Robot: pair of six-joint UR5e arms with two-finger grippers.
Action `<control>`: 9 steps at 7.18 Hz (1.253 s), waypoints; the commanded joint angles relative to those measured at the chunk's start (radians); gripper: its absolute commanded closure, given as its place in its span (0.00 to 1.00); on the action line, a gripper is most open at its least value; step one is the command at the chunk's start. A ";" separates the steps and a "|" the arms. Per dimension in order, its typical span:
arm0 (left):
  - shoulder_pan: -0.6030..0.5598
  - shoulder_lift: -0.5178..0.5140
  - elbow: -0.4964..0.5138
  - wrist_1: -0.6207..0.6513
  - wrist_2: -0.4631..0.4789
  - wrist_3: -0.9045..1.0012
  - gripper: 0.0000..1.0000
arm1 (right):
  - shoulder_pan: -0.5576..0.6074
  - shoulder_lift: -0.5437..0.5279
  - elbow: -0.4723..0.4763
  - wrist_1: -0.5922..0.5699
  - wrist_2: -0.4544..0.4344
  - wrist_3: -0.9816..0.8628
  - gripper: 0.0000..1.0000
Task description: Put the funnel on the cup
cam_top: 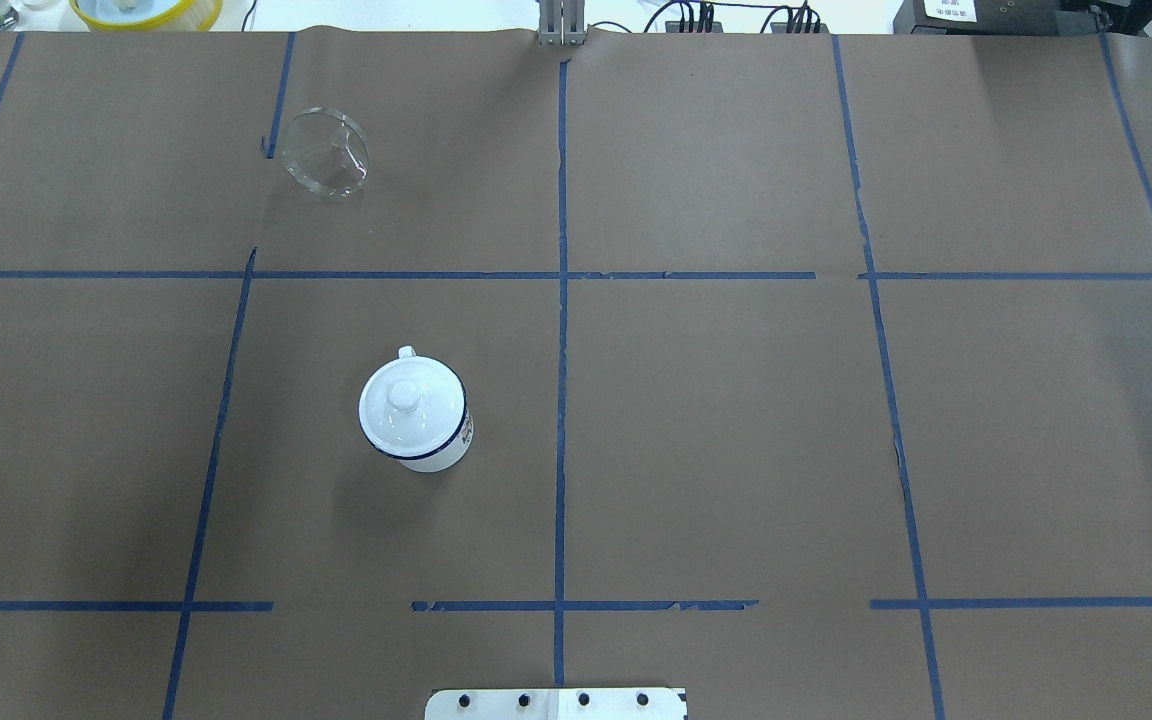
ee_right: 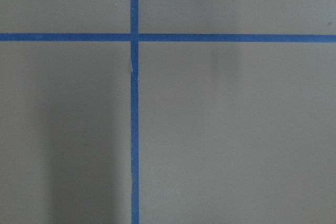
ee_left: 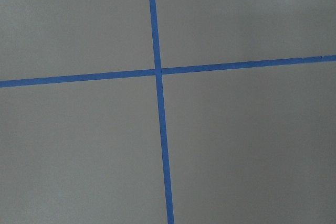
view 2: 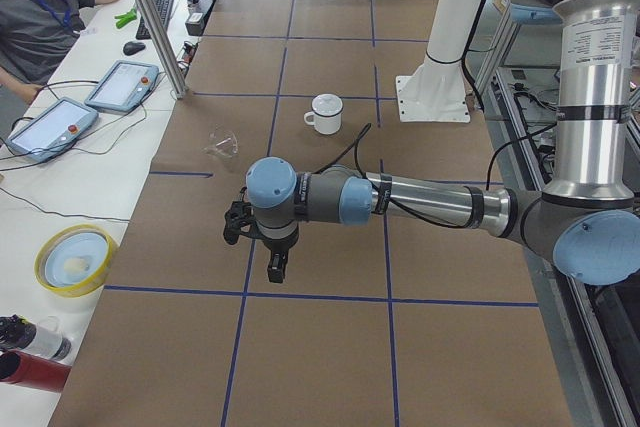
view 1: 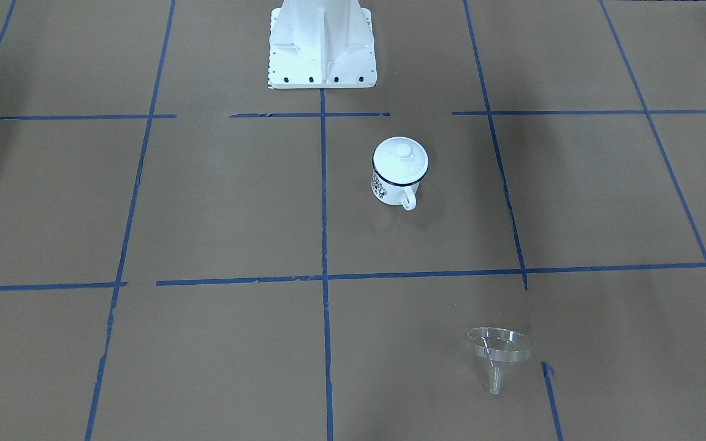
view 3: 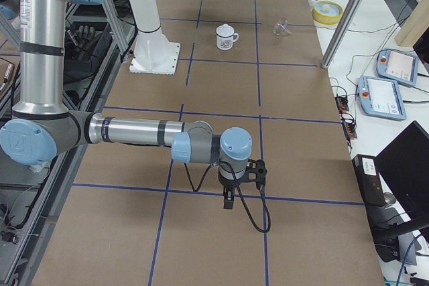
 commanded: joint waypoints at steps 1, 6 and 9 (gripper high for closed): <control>-0.001 0.003 -0.004 0.000 0.002 0.000 0.00 | 0.000 0.000 -0.001 0.000 0.000 0.000 0.00; -0.014 -0.176 -0.059 -0.001 0.058 -0.065 0.00 | 0.000 0.000 -0.001 0.000 0.000 0.000 0.00; 0.010 -0.193 -0.235 -0.078 0.069 -0.463 0.00 | 0.000 0.000 -0.001 0.000 0.000 0.000 0.00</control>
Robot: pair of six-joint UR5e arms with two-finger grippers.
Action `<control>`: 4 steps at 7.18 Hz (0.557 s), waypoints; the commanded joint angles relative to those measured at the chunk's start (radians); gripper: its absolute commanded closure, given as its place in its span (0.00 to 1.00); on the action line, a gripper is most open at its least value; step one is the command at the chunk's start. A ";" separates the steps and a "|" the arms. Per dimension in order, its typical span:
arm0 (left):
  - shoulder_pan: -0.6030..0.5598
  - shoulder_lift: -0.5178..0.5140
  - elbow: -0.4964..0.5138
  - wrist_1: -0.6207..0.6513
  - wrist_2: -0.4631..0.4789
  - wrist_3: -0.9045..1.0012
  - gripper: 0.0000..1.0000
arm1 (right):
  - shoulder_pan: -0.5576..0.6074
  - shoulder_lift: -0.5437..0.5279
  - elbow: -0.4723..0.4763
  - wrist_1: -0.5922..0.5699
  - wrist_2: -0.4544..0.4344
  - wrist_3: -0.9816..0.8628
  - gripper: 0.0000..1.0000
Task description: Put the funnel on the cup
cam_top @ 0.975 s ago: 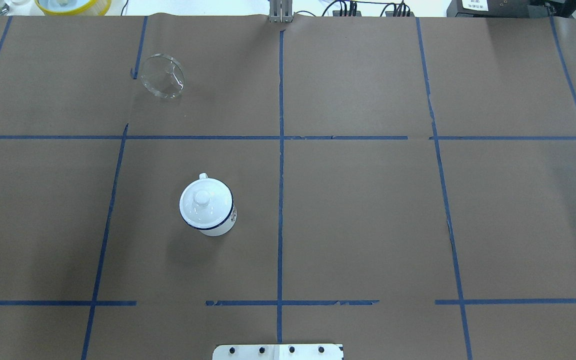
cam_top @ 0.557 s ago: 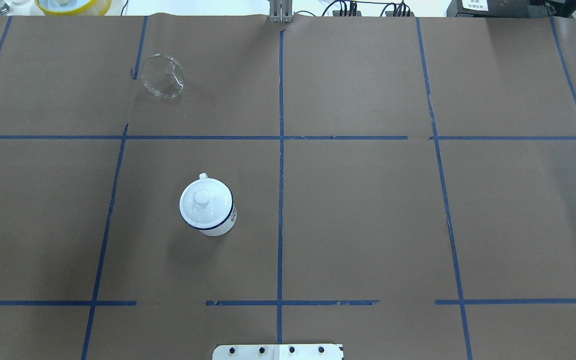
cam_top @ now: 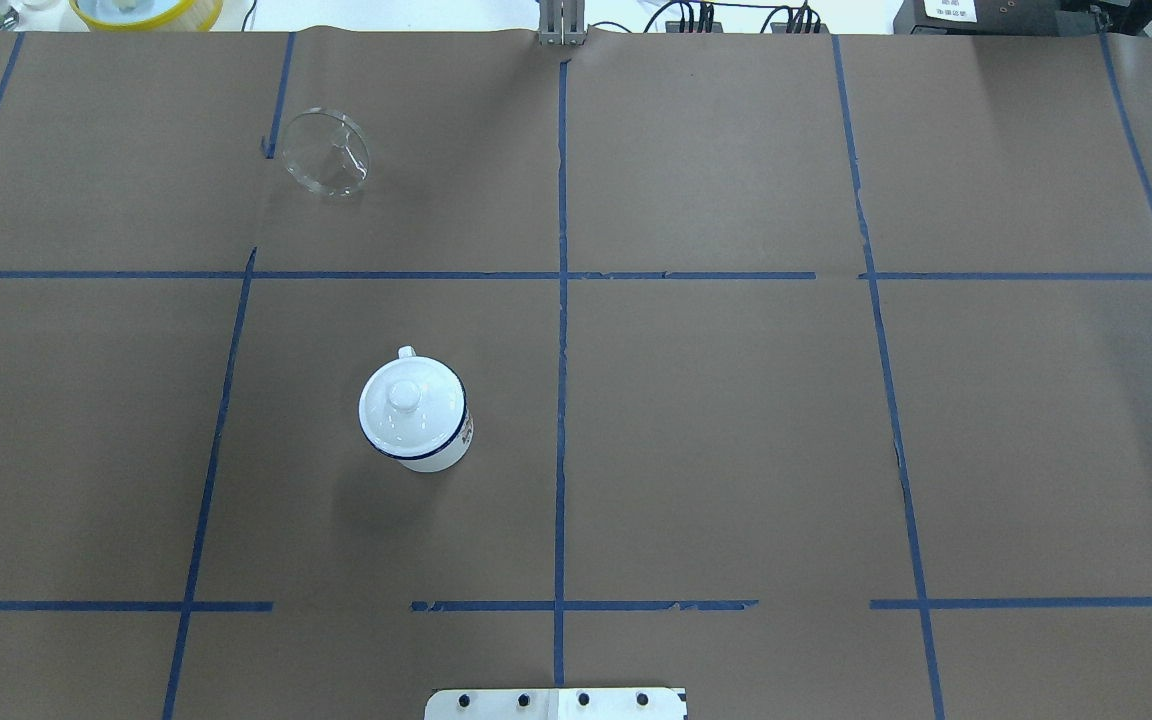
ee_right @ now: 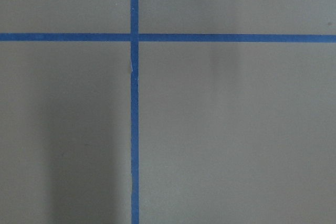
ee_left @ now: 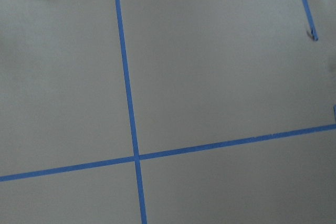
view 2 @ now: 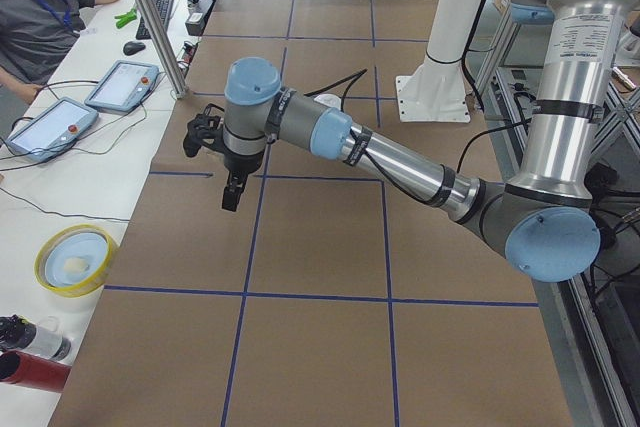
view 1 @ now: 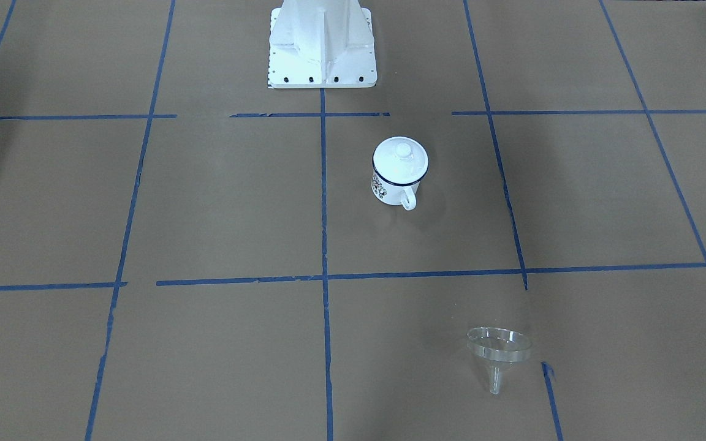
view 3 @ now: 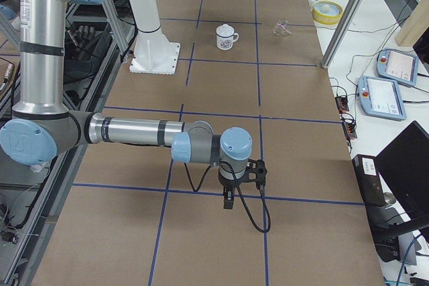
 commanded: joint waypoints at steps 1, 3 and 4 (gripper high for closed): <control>0.111 -0.010 -0.096 -0.090 -0.062 -0.228 0.00 | 0.000 0.000 -0.001 0.000 0.000 0.000 0.00; 0.298 -0.071 -0.156 -0.094 -0.090 -0.561 0.00 | 0.000 0.000 0.001 0.000 0.000 0.000 0.00; 0.411 -0.140 -0.160 -0.089 0.009 -0.724 0.00 | 0.000 0.000 0.001 0.000 0.000 0.000 0.00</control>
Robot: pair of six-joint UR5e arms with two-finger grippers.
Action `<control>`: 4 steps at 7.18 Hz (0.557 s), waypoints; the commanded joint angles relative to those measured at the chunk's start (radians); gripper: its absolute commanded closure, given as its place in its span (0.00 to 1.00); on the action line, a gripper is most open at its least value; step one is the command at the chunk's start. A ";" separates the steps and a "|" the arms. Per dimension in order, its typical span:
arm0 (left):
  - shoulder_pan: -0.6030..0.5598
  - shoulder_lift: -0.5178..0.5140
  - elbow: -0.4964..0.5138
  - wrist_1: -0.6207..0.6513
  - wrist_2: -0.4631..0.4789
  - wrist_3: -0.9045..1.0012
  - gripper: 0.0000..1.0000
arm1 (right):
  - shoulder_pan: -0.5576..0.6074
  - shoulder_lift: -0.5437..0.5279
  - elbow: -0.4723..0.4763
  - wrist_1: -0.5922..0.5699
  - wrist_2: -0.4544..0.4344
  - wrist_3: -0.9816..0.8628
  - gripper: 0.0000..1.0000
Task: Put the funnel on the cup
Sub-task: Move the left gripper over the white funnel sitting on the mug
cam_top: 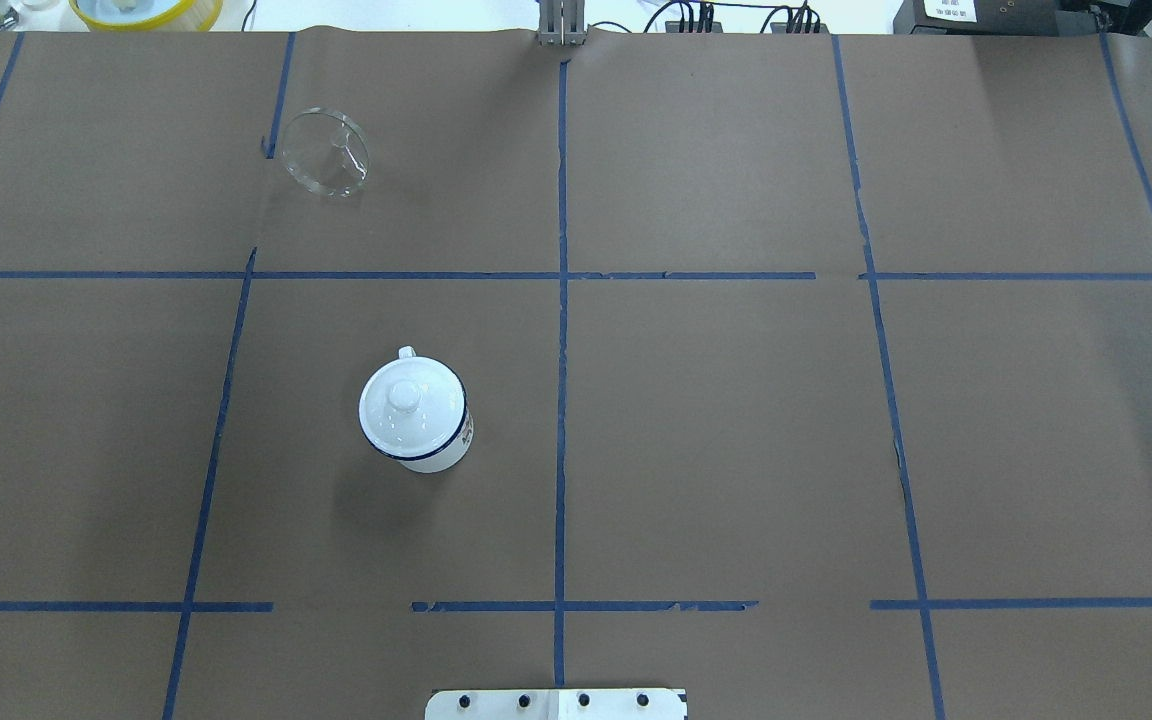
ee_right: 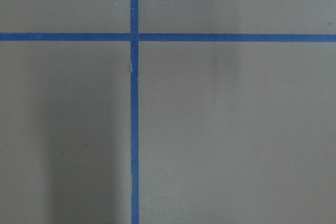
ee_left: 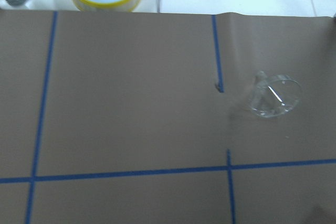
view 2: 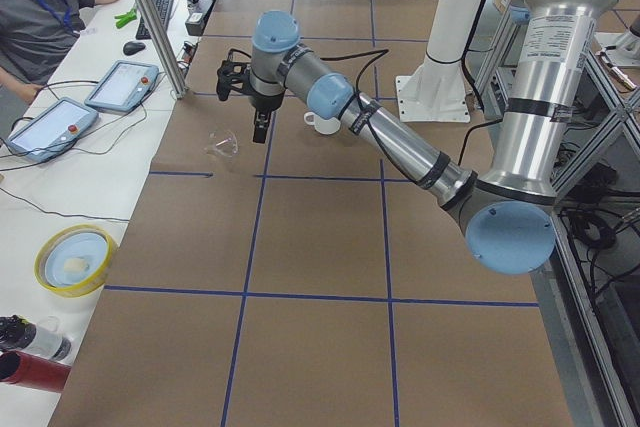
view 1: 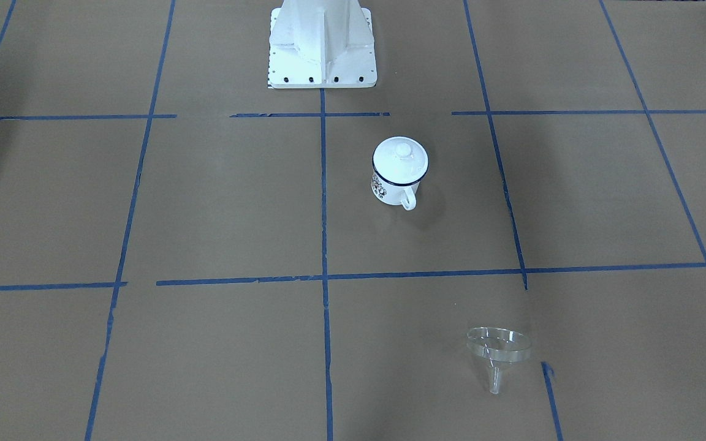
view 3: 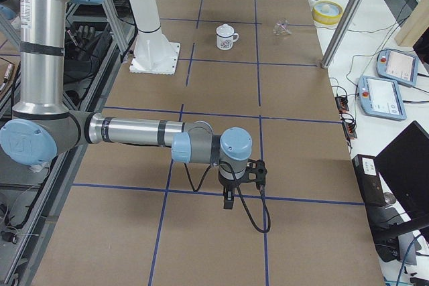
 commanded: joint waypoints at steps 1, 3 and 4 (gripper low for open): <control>0.235 -0.135 -0.015 0.051 0.155 -0.330 0.00 | 0.000 0.000 0.001 0.000 0.000 0.000 0.00; 0.398 -0.340 -0.006 0.306 0.259 -0.413 0.00 | 0.000 0.000 0.001 0.000 0.000 0.000 0.00; 0.478 -0.390 0.036 0.317 0.291 -0.495 0.00 | 0.000 0.000 0.001 0.000 0.000 0.000 0.00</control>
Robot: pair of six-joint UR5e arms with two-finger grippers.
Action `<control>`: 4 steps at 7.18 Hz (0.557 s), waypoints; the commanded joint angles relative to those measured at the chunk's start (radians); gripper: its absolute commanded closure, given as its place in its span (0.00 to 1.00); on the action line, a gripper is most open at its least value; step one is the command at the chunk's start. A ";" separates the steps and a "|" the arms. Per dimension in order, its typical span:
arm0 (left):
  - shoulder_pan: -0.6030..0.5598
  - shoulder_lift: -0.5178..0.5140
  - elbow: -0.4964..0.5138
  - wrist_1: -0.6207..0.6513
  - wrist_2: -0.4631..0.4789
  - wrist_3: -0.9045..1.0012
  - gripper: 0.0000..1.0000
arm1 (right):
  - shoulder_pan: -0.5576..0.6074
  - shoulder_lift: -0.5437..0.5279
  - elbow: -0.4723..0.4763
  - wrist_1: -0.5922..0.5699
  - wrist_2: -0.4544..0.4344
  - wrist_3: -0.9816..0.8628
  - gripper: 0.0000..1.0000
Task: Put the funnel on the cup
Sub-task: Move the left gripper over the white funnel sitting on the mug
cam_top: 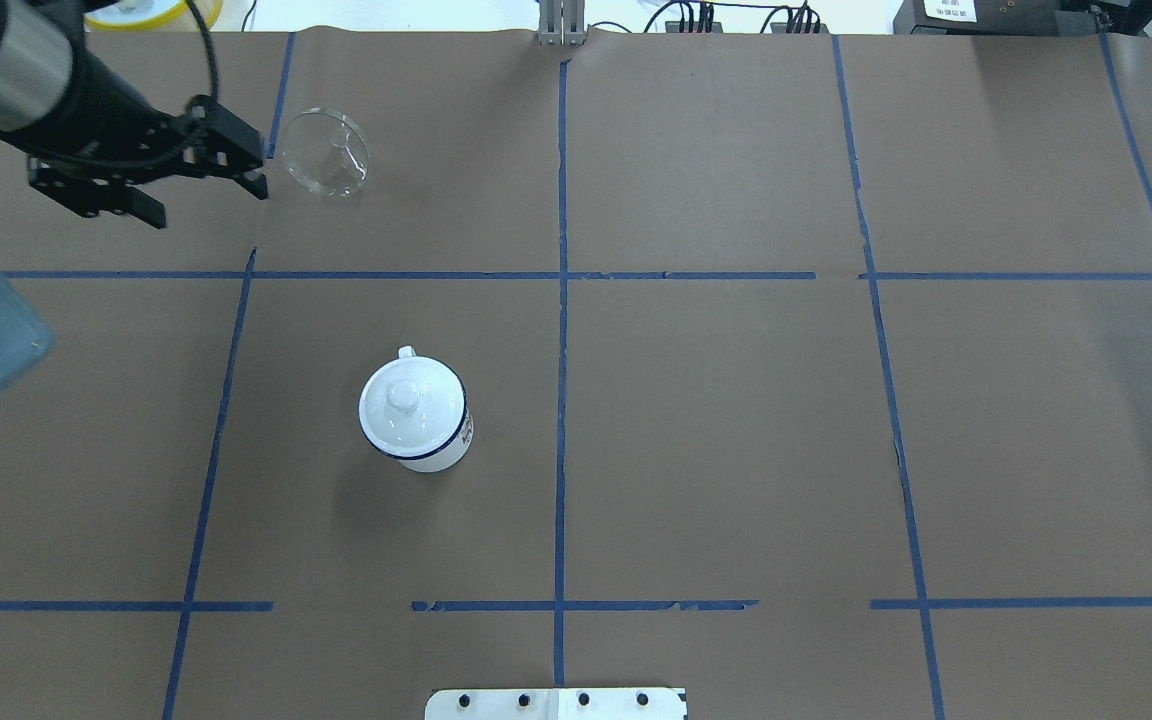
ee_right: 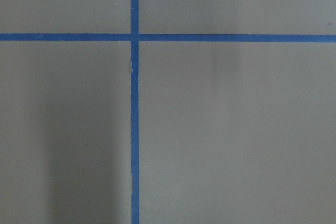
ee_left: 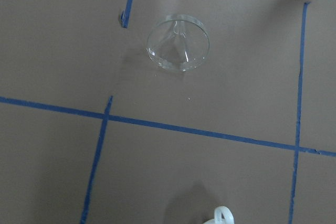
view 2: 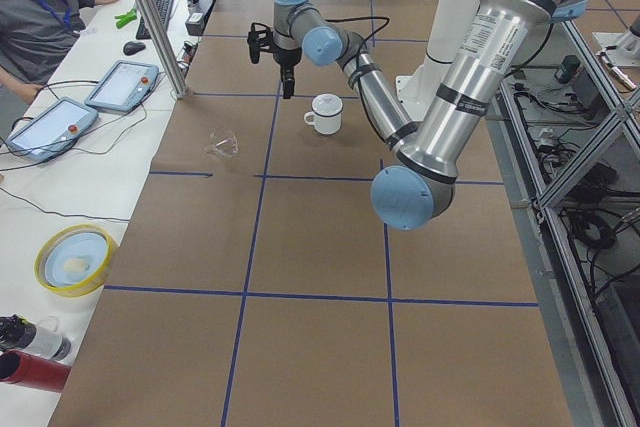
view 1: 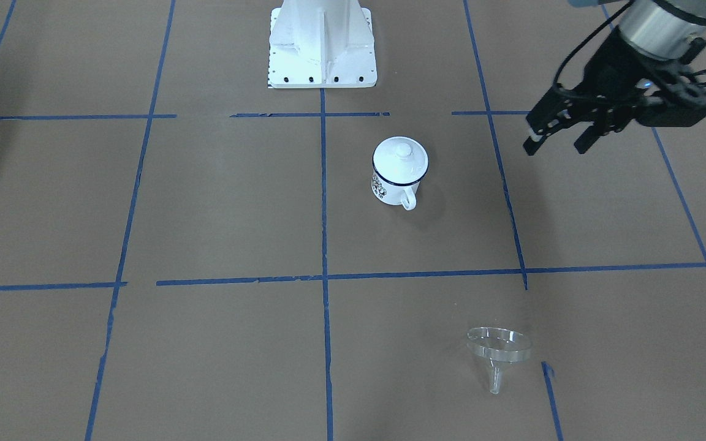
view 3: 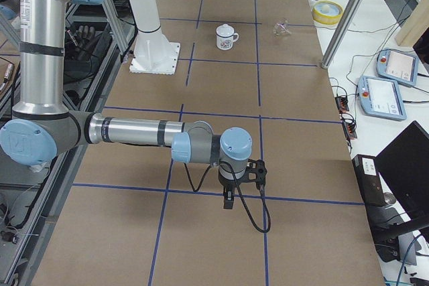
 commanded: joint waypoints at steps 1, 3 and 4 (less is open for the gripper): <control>0.178 -0.125 0.077 0.062 0.125 -0.163 0.00 | 0.000 0.000 0.000 0.000 0.000 0.000 0.00; 0.285 -0.125 0.109 0.051 0.201 -0.192 0.00 | 0.000 0.000 0.000 0.000 0.000 0.000 0.00; 0.315 -0.121 0.118 0.043 0.228 -0.227 0.00 | 0.000 0.000 0.000 0.000 0.000 0.000 0.00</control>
